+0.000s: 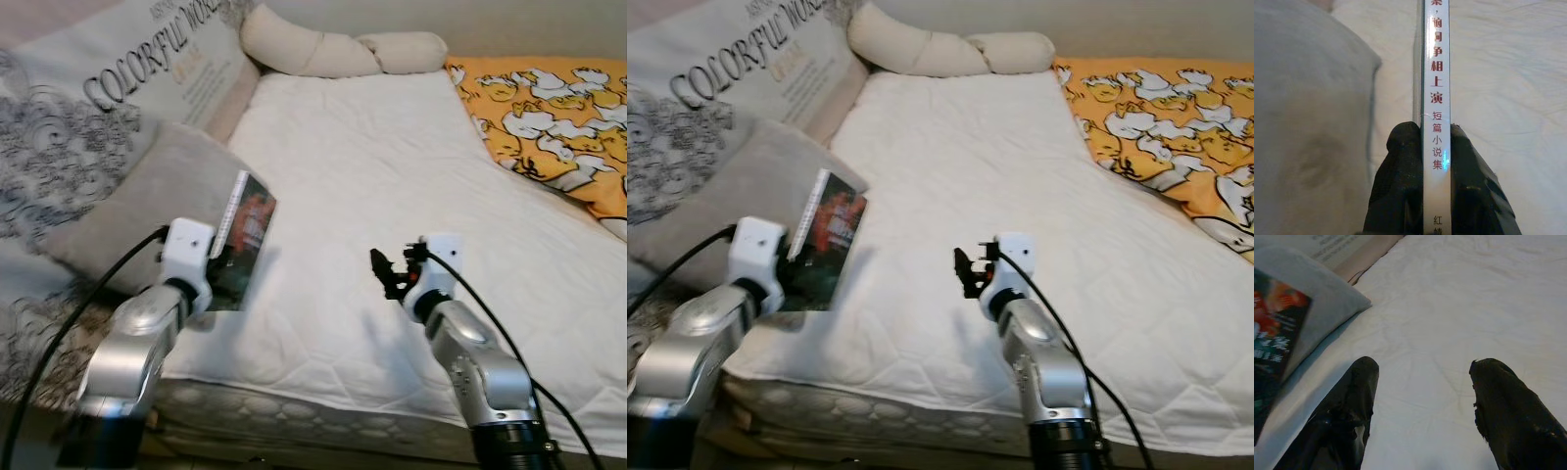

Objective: Clean up the room

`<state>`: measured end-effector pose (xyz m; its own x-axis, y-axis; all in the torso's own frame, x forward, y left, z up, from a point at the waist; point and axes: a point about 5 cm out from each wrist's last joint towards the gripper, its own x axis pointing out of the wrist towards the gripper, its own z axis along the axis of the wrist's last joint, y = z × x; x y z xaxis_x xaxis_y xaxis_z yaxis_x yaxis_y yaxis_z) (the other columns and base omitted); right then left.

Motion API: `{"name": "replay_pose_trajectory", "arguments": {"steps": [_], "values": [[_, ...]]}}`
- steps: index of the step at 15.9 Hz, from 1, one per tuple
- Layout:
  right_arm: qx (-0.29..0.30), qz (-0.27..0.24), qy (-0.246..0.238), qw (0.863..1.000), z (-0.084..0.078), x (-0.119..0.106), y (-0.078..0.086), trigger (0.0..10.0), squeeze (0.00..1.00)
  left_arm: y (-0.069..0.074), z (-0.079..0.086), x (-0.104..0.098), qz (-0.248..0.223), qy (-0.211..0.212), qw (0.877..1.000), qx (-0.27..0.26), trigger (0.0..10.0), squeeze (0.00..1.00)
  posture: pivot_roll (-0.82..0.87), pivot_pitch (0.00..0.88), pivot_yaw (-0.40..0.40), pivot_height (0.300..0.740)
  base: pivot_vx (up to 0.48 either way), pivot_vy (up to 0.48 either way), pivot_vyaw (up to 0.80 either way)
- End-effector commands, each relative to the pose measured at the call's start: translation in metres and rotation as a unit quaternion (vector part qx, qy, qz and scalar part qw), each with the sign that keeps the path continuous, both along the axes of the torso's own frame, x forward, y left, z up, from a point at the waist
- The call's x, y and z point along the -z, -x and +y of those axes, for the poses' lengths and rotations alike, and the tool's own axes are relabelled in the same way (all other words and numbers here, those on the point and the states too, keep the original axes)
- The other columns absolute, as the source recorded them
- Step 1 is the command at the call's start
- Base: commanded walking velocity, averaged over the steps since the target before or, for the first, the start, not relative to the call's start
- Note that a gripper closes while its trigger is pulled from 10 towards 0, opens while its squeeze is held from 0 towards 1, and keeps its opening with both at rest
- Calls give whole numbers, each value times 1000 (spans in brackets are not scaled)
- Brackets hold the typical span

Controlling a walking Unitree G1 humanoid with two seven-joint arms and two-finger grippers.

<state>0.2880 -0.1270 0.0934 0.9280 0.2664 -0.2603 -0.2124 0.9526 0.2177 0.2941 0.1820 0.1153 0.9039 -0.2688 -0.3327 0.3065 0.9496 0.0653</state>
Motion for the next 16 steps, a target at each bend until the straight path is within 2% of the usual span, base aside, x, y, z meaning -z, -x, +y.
{"name": "replay_pose_trajectory", "arguments": {"steps": [1,2,3,5,6,7,8,9,10,11,15,16], "values": [[-18,-8,1,1000,3,-7,0,10000,0,-8,-4,-9,-15,17,1000,14,10000,0,-56,0,56,740,0,0,0],[-62,-21,16,998,4,-13,2,10000,0,-20,-8,-7,3,55,998,20,10000,0,-78,0,64,740,0,0,0],[-76,-24,20,997,3,-15,2,10000,0,-24,-10,-7,6,64,998,24,10000,0,-78,0,64,740,0,0,0],[-134,-33,54,989,-10,-24,7,10000,0,-44,-20,-3,24,88,994,59,10000,0,-115,0,71,740,0,0,0],[-160,-33,71,984,-20,-26,13,10000,0,-52,-29,-1,36,115,990,73,10000,0,-144,0,75,740,0,0,0],[-169,-31,74,982,-23,-27,16,10000,0,-55,-32,-1,42,128,988,75,10000,0,-159,0,75,740,0,0,0],[-204,-22,90,975,-34,-29,28,10000,0,-65,-42,1,69,187,978,63,10000,0,-191,0,76,740,0,0,0],[-227,-18,88,970,-38,-33,38,10000,0,-70,-48,3,84,229,969,50,10000,0,-219,0,74,740,0,0,0],[-235,-15,81,968,-41,-36,43,10000,0,-72,-51,4,91,244,965,42,10000,0,-242,0,70,740,0,0,0],[-259,-2,73,963,-48,-43,58,10000,0,-75,-59,10,106,270,957,27,10000,0,-286,28,65,740,0,0,0],[-276,23,70,958,-54,-51,79,10000,0,-74,-62,22,114,264,958,6,10000,0,-347,95,54,740,0,0,0],[-292,36,67,953,-52,-54,89,10000,0,-72,-63,30,123,244,962,-1,10000,0,-375,123,49,740,0,0,0]]}}
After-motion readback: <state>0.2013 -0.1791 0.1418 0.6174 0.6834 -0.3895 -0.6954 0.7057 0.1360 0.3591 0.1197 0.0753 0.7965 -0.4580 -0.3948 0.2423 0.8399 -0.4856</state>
